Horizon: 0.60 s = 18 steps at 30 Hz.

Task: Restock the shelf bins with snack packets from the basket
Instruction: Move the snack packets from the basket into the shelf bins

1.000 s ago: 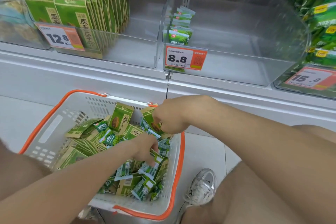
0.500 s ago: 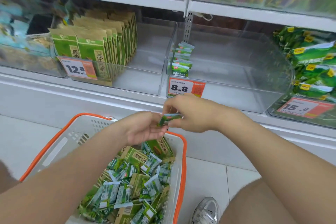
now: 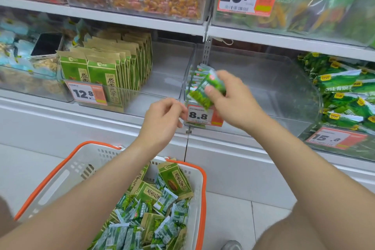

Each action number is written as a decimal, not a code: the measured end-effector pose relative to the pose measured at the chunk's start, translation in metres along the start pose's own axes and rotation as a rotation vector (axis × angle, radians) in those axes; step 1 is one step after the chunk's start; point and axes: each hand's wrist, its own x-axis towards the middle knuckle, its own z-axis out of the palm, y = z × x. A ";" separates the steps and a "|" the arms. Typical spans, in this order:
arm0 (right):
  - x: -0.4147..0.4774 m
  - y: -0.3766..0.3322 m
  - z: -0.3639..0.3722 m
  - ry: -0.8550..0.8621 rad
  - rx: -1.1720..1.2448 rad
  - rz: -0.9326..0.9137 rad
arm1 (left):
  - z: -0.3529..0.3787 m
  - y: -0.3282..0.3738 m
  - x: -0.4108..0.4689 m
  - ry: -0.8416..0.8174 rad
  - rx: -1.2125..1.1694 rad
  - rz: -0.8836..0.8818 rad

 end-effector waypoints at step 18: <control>0.074 0.017 0.017 -0.516 -0.134 0.515 | -0.001 -0.008 0.029 0.172 0.609 0.407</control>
